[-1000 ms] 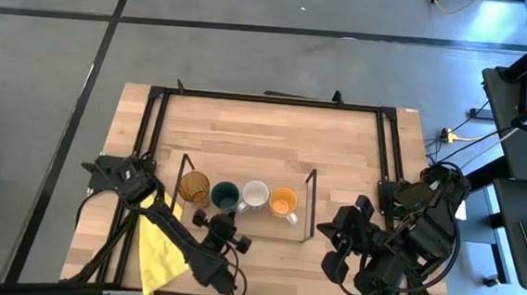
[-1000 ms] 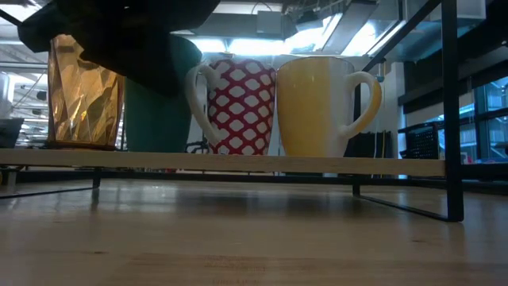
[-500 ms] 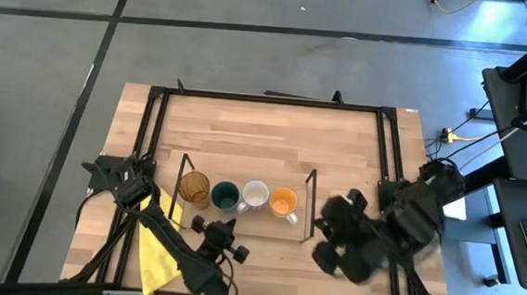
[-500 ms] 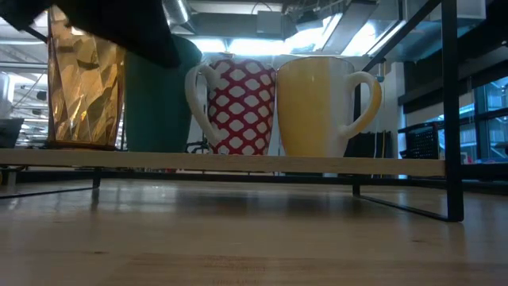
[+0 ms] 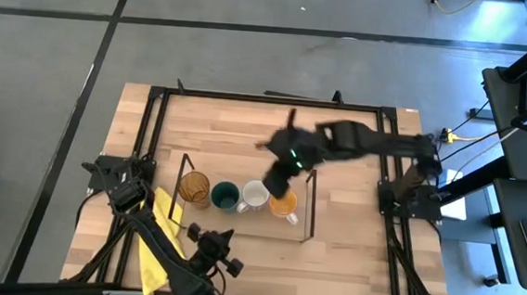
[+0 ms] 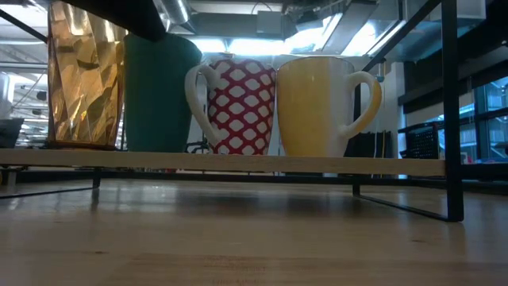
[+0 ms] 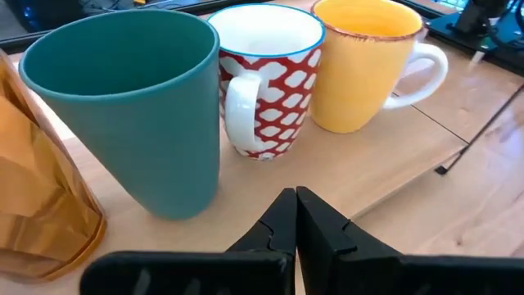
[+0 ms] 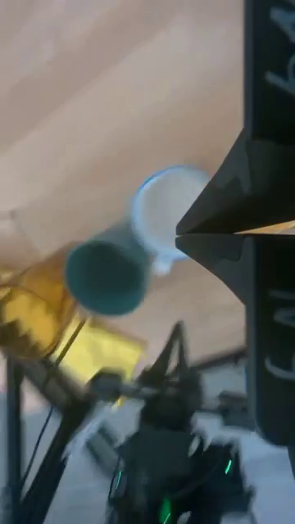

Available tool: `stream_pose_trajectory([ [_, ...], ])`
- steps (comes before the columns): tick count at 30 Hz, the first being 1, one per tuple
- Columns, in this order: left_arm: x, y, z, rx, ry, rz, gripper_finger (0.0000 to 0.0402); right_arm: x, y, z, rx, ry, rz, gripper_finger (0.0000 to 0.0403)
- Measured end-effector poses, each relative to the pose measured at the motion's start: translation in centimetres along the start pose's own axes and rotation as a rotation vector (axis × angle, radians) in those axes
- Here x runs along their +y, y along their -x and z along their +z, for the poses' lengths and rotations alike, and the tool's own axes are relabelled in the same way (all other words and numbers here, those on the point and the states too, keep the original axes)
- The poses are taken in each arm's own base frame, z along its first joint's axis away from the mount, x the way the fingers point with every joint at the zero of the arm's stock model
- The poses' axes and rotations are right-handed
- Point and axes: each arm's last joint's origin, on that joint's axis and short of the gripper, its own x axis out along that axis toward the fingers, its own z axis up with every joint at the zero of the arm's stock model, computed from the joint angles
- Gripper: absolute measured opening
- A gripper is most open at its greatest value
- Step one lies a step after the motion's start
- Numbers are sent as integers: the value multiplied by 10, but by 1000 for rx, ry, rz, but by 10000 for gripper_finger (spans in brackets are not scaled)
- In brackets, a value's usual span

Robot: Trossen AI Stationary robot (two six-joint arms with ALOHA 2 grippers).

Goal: Stack small to large cups/mugs on shelf
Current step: Adjust the red mug on the shelf

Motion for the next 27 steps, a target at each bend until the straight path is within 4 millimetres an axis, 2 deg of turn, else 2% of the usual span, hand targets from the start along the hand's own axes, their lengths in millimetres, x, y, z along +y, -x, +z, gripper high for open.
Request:
stream_pose_trajectory([
  [3,0,1,-1,1,-1,-3,0,-37,-29,16,29,-68,60,3],
  [7,0,0,0,0,1,1,0,-99,-64,12,157,-185,-23,3],
  [10,0,-2,1,0,-2,5,0,-132,-80,6,227,-253,-16,2],
  [13,-1,-5,2,12,1,19,0,-142,-94,4,213,-264,89,2],
  [17,0,-13,3,18,-4,47,0,-142,-105,6,155,-239,211,2],
  [27,-3,-43,16,56,33,147,0,-149,-133,-1,235,-126,293,2],
])
